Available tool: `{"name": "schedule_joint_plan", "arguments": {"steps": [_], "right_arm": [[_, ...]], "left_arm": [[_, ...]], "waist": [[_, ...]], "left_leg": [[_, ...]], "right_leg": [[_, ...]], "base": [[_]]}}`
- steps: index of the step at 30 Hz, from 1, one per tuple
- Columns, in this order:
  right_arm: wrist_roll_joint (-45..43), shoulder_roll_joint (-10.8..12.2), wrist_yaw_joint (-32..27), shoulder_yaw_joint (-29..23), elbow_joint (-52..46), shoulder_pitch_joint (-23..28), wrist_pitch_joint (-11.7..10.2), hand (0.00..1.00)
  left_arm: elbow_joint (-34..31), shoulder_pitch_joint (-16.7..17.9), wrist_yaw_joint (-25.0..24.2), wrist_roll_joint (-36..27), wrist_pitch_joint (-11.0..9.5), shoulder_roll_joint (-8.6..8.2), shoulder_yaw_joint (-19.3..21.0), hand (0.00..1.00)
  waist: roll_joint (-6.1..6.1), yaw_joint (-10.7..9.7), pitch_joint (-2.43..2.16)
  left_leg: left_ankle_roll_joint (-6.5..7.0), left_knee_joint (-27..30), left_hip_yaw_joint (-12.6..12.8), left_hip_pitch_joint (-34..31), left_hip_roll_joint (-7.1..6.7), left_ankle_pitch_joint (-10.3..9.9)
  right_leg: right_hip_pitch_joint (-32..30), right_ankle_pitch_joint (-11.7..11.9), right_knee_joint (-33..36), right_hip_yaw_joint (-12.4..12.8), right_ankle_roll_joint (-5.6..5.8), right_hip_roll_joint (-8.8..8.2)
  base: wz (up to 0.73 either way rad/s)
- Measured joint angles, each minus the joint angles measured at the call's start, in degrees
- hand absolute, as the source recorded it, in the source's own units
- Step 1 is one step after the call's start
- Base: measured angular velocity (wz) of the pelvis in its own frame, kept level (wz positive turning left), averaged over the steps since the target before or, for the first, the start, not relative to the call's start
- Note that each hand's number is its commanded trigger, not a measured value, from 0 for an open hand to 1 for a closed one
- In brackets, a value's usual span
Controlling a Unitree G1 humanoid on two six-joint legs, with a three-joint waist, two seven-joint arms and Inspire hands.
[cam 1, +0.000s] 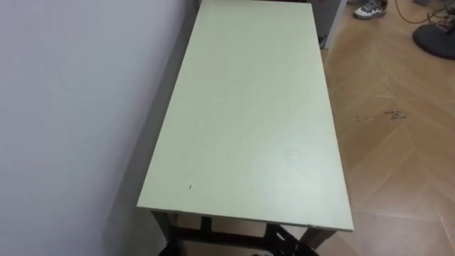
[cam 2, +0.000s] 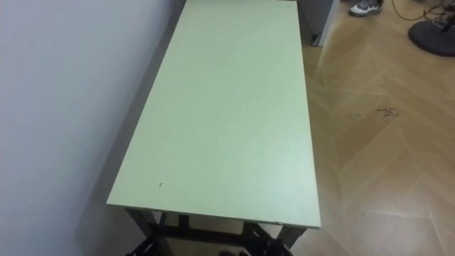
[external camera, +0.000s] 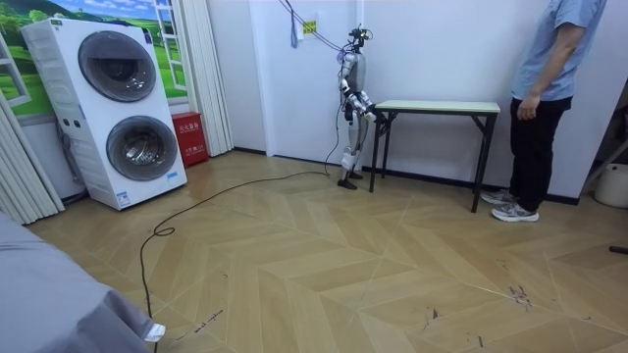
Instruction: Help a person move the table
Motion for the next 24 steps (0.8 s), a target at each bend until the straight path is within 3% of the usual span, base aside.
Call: {"name": "schedule_joint_plan", "arguments": {"steps": [8, 15, 24], "right_arm": [[-8.9, -0.1, -4.7, -3.2, 10.9, -2.0, -0.6, 0.00], [-11.4, 0.4, -8.3, -5.7, 16.4, -1.9, -1.0, 0.00], [-13.0, 1.1, -12.7, -11.3, 22.3, -3.3, -1.0, 0.00]], "left_arm": [[9.2, -0.3, 2.8, 1.1, -0.7, -0.05, 3.4, 0.00], [15.8, -0.2, 5.3, 1.2, -0.7, -0.56, 5.9, 0.00], [21.8, -1.2, 7.2, 6.0, 0.3, -2.24, 14.1, 0.00]], "waist": [[-0.47, 0.2, 0.07], [-0.41, 0.9, -0.03], [-0.33, 1.0, -0.24]], "left_leg": [[0.00, -0.3, 0.1, 0.5, 0.03, 0.0], [-0.08, -0.6, -0.1, 0.4, 0.01, 0.0], [-0.17, -0.8, -0.2, 0.7, -0.03, -0.1]], "right_leg": [[0.4, 0.0, -0.3, 0.1, 0.00, 0.02], [0.4, 0.0, -0.9, 0.0, -0.01, 0.19], [1.1, 0.0, -1.8, -0.1, -0.01, 0.30]], "base": [[0.00], [0.01], [0.00]]}}
